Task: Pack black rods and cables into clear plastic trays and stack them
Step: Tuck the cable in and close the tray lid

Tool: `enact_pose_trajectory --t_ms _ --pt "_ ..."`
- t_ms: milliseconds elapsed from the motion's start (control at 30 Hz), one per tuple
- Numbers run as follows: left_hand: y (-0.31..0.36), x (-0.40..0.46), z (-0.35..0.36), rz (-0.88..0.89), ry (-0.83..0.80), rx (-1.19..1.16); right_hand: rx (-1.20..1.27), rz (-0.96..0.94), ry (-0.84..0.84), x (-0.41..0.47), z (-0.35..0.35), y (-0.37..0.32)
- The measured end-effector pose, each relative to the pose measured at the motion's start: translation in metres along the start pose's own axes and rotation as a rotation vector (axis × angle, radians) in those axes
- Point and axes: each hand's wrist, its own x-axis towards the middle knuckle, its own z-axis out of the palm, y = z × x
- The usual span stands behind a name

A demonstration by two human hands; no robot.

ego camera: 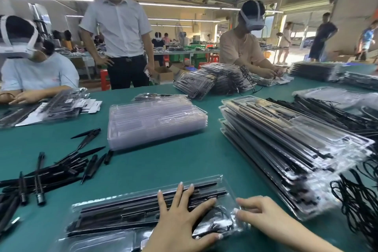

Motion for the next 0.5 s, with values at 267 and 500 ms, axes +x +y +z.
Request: enact_pose_trajectory --t_ms 267,500 --pt "0.002 -0.004 0.000 -0.006 0.024 -0.026 -0.084 0.162 -0.194 0.011 -0.010 -0.011" --pt "0.006 -0.004 -0.005 -0.041 -0.016 -0.056 0.442 0.472 -0.251 0.024 -0.030 -0.022"
